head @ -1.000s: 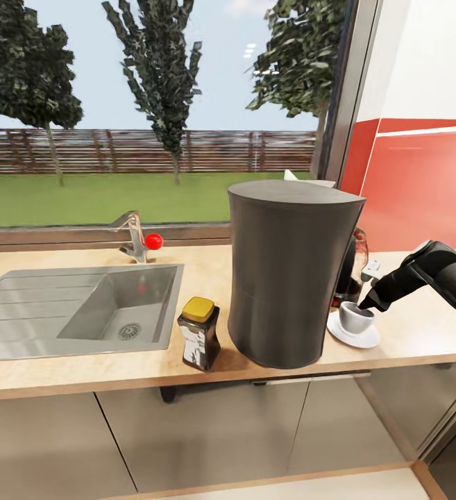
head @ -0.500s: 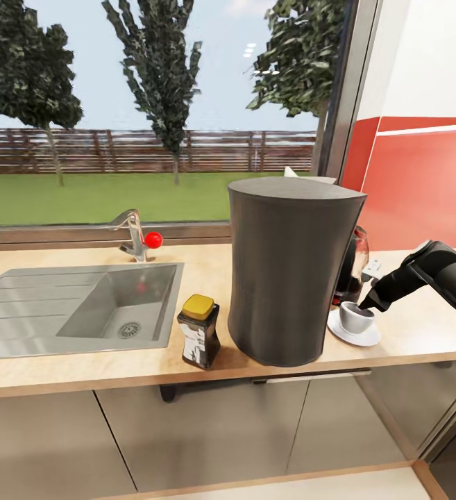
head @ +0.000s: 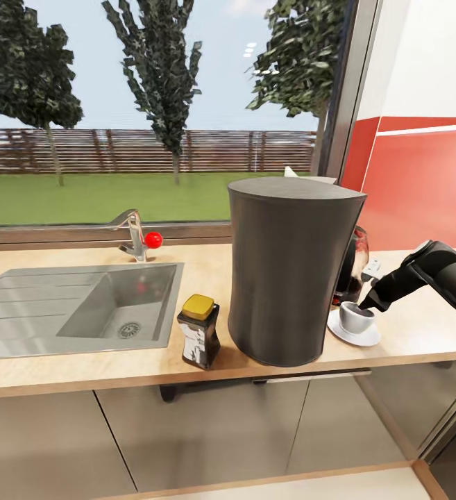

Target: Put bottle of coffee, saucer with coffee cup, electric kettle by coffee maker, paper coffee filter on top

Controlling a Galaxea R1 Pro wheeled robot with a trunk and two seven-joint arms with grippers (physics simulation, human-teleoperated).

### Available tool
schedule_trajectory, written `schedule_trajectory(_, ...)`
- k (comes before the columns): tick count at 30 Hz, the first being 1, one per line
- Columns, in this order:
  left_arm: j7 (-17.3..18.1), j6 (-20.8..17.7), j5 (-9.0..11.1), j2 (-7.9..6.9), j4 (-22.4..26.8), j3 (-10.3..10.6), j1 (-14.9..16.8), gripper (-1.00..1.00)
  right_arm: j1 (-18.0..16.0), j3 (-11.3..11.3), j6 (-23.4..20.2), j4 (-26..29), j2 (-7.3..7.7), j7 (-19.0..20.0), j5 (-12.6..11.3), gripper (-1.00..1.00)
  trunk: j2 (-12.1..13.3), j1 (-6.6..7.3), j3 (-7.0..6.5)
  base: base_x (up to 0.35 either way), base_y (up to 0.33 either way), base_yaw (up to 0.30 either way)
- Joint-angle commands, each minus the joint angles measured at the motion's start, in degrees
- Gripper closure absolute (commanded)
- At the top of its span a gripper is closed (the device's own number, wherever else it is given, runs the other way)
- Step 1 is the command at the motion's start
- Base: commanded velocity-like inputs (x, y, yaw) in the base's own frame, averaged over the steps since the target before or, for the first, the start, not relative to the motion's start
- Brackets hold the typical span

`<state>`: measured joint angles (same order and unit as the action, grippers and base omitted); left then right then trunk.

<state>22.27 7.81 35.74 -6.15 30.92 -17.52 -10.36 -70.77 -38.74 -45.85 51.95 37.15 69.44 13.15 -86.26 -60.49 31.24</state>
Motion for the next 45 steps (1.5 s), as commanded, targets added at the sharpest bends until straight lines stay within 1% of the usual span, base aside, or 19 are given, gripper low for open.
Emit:
schedule_trajectory(1, 0.31, -0.08, 0.47, 0.0, 0.02, -0.03, 0.01, -1.0, -0.07, -0.1, -0.45, 0.08, 0.03, 0.44, 0.27, 1.0, -0.03, 0.0, 0.05, 0.02, -0.018, 0.0)
schedule_trajectory(18, 0.31, -0.08, 0.47, 0.0, 0.02, -0.09, -0.01, -1.0, -0.07, -0.1, -0.41, 0.08, 0.03, 0.44, 0.25, 1.0, -0.03, 0.0, 0.05, 0.022, -0.022, 0.0)
schedule_trajectory(22, 0.31, -0.08, 0.47, 0.0, 0.02, -0.12, -0.01, -1.0, -0.07, -0.1, -0.42, 0.08, 0.03, 0.44, 0.26, 1.0, -1.63, -0.88, 0.77, 0.0, 0.0, 0.0)
schedule_trajectory(26, 0.31, -0.08, 0.47, 0.0, 0.02, -0.14, -0.01, -1.0, -0.07, -0.1, -0.41, 0.08, 0.03, 0.44, 0.29, 1.0, -1.63, -0.88, 0.77, 0.0, 0.0, 0.0)
schedule_trajectory(29, 0.31, -0.08, 0.47, 0.0, 0.02, -0.08, -0.01, -1.0, -0.07, -0.1, -0.39, 0.08, 0.03, 0.44, 0.29, 1.0, -2.84, -1.54, 1.31, 0.0, 0.0, 0.0)
schedule_trajectory(45, 0.31, -0.08, 0.47, 0.0, 0.02, -0.05, -0.01, -1.0, -0.07, -0.1, -0.39, 0.08, 0.03, 0.44, 0.24, 1.0, -2.84, -1.54, 1.31, 0.0, 0.0, 0.0)
